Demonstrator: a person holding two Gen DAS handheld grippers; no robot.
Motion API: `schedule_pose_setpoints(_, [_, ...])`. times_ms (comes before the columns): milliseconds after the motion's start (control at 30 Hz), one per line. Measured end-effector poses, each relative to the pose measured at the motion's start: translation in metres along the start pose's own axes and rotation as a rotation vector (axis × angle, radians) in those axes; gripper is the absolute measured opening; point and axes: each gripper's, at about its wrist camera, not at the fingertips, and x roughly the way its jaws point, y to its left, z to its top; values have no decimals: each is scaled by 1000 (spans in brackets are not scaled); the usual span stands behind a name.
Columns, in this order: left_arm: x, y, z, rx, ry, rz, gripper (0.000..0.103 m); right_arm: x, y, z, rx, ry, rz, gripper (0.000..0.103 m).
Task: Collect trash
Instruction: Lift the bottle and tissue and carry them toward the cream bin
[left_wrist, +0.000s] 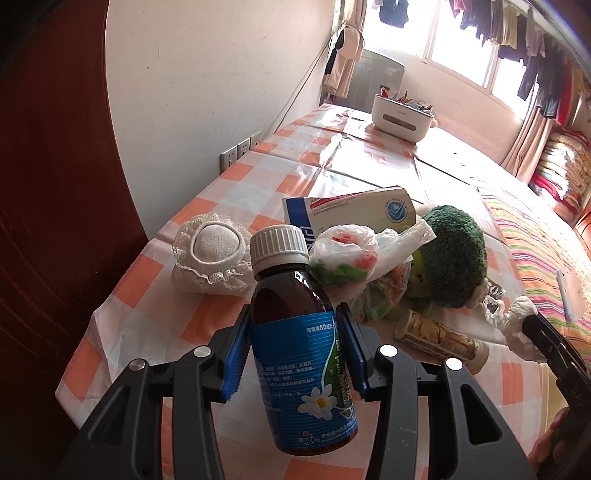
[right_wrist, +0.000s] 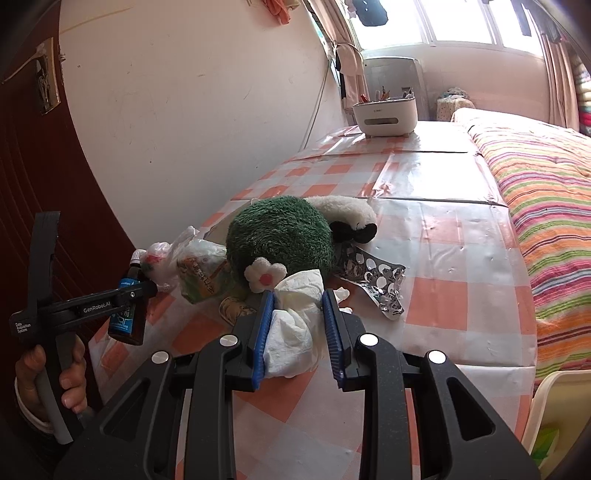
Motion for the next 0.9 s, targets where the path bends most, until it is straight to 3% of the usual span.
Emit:
schedule_pose_setpoints(167, [-3,-20,4,19,-27,-50,43,-10,-5,-2,6,-11,-12,26])
schedule_pose_setpoints(900, [1,-127,-18,192,-5,-263,42,-61,-41,-11,50,-73,-98,26])
